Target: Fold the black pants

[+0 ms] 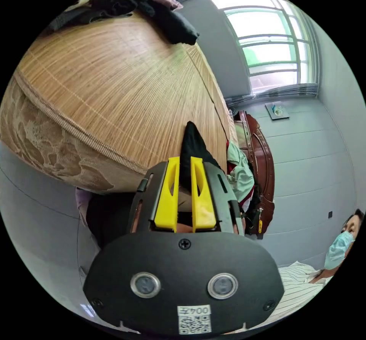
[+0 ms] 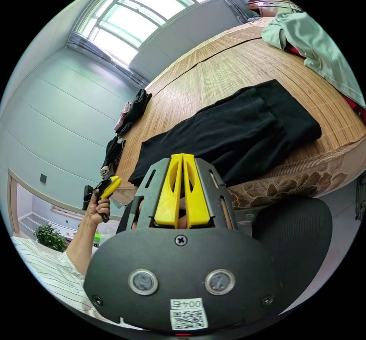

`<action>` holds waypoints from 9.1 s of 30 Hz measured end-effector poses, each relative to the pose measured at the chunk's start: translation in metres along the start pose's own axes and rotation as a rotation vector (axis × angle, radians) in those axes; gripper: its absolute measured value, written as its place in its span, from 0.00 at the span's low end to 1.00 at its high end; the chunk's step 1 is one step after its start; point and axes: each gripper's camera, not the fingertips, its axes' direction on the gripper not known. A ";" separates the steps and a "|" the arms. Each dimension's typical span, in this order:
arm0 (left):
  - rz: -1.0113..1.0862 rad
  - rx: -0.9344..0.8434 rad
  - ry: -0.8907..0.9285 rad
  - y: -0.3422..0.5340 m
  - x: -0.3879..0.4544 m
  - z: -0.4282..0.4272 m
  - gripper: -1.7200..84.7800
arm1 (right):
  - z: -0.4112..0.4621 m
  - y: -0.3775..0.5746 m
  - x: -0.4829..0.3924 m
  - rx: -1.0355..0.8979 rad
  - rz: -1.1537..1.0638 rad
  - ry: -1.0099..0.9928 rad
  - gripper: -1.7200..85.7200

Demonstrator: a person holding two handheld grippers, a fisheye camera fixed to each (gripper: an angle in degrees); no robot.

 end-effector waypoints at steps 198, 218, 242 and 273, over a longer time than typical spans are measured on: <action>0.399 -0.173 -0.395 -0.079 0.217 0.194 0.02 | 0.190 -0.389 0.244 -0.527 -0.168 0.510 0.07; 0.433 -0.260 -0.277 0.024 0.248 0.193 0.02 | 0.112 -0.226 0.145 -0.238 -0.234 0.414 0.02; 0.505 -0.168 -0.427 0.075 0.216 0.103 0.02 | 0.009 -0.084 0.098 -0.087 -0.278 0.359 0.09; 0.085 -0.173 -0.265 -0.020 0.082 0.026 0.09 | 0.303 0.173 -0.319 -0.167 -0.878 0.196 0.13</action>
